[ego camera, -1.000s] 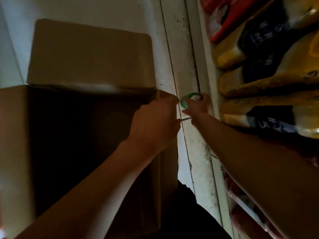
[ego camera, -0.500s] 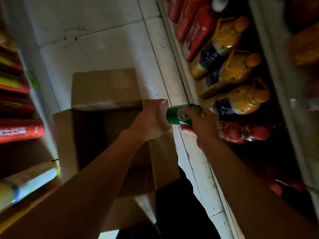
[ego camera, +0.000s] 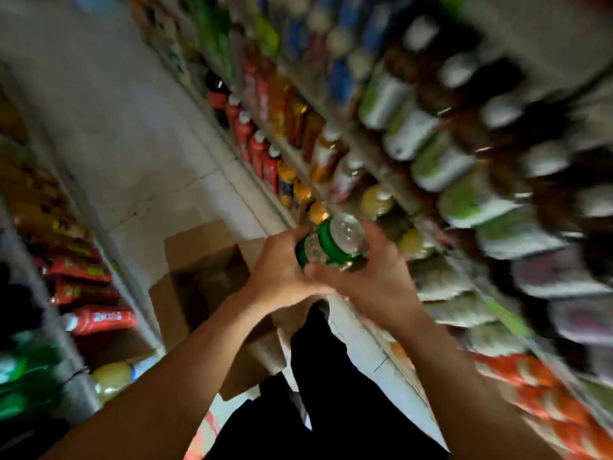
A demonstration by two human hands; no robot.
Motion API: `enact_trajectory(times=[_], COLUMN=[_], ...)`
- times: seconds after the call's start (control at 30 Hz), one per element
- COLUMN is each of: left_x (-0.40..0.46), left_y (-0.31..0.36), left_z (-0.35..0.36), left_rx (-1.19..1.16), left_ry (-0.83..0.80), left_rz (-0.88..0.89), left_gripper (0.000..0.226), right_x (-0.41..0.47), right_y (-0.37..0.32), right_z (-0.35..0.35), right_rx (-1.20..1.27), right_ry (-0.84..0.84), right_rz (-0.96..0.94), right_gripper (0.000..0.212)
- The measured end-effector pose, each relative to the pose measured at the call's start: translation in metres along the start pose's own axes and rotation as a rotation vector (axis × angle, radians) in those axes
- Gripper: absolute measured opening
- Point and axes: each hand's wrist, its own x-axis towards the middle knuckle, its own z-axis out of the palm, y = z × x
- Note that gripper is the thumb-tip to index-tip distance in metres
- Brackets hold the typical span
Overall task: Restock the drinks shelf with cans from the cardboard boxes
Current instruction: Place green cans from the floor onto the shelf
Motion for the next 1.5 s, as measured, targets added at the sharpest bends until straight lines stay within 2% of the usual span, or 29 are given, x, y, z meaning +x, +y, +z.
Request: enact_trajectory(times=[0.03, 0.2, 0.27, 0.33, 0.5, 0.77, 0.9, 1.0, 1.07, 1.13, 1.23, 1.33, 1.4, 1.5], left_x=[-0.013, -0.063, -0.078, -0.094, -0.134, -0.195, -0.199, -0.197, -0.192, -0.186, -0.184, -0.185, -0.181, -0.176], left_y=[0.042, 0.163, 0.199, 0.234, 0.288, 0.346, 0.368, 0.380, 0.383, 0.384, 0.384, 0.388, 0.383, 0.380], left_z=[0.011, 0.073, 0.090, 0.115, 0.169, 0.272, 0.302, 0.322, 0.331, 0.336, 0.338, 0.337, 0.337, 0.341], left_rx=[0.009, -0.047, 0.024, 0.019, 0.089, 0.020, 0.000, 0.018, 0.052, 0.030, 0.045, -0.037, 0.047, 0.071], left_ry=[-0.049, -0.224, -0.267, -0.303, -0.300, -0.188, -0.191, -0.125, -0.063, -0.075, -0.103, -0.138, -0.100, -0.077], left_rz=[0.041, 0.214, 0.283, 0.396, 0.512, 0.646, 0.687, 0.720, 0.764, 0.763, 0.782, 0.754, 0.818, 0.774], left_gripper=[0.058, 0.058, 0.072, 0.077, 0.070, 0.058, 0.055, 0.049, 0.037, 0.025, 0.036, 0.050, 0.068, 0.076], right_x=[-0.032, -0.129, -0.151, -0.183, -0.237, -0.312, -0.321, -0.322, -0.323, -0.325, -0.326, -0.328, -0.330, -0.337], right_y=[-0.013, -0.031, -0.034, -0.027, 0.003, 0.050, 0.059, 0.065, 0.067, 0.070, 0.074, 0.075, 0.077, 0.082], right_z=[-0.032, -0.127, -0.152, -0.188, -0.240, -0.332, -0.360, -0.371, -0.372, -0.370, -0.367, -0.363, -0.359, -0.352], right_rx=[-0.021, -0.042, -0.045, -0.029, 0.015, -0.025, -0.062, -0.068, -0.063, -0.060, -0.080, -0.071, -0.056, -0.031], right_ry=[0.085, 0.406, 0.471, 0.568, 0.657, 0.743, 0.778, 0.810, 0.801, 0.781, 0.775, 0.795, 0.808, 0.844], right_rz=[-0.034, -0.101, -0.112, -0.136, -0.176, -0.259, -0.259, -0.275, -0.268, -0.268, -0.280, -0.300, -0.318, -0.313], right_gripper=[0.061, 0.057, 0.055, 0.056, 0.058, 0.062, 0.067, 0.074, 0.081, 0.086, 0.088, 0.083, 0.079, 0.070])
